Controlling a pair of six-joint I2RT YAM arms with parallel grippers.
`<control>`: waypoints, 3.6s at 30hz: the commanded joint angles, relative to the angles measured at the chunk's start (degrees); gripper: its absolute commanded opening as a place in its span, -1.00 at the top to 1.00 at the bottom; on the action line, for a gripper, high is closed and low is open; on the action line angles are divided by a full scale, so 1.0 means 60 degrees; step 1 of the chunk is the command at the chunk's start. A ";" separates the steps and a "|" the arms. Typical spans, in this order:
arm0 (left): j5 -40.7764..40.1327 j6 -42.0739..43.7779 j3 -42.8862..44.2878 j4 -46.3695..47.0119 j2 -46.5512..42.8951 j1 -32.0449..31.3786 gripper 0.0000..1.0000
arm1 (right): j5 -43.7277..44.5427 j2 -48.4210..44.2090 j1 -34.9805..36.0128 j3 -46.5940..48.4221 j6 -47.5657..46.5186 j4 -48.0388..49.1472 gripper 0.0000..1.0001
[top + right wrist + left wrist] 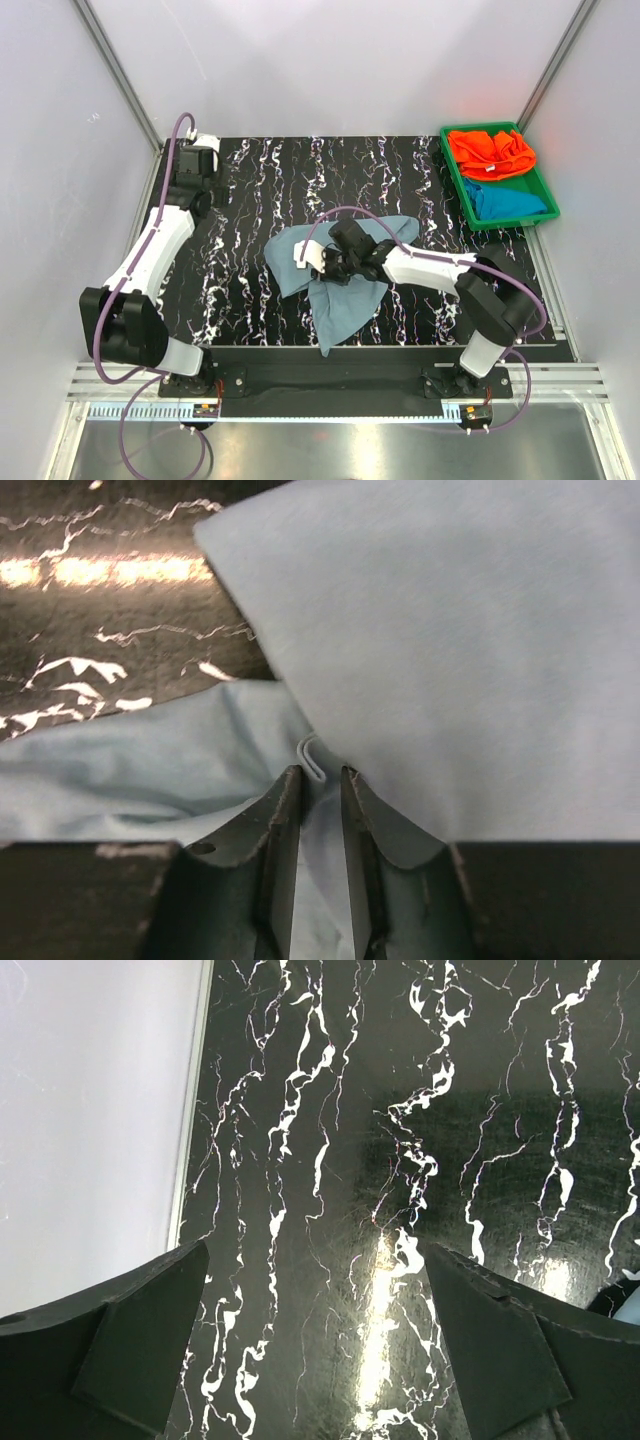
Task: Fold and stack the t-shirts
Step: Flatten the tshirt out
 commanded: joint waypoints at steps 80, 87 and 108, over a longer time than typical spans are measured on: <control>0.1046 0.0545 0.4998 -0.1430 0.6977 -0.6096 -0.04 | 0.2911 0.2527 -0.4995 1.1247 0.0695 0.0219 1.00; 0.1178 0.0441 0.4530 -0.1371 0.6787 -0.5700 0.91 | 0.2984 0.2454 -0.4981 1.1071 0.0651 0.0248 1.00; -0.0462 0.3063 0.4645 -0.0596 0.2932 -0.2918 1.00 | 0.3204 0.1736 -0.5318 1.0134 0.0578 0.0219 1.00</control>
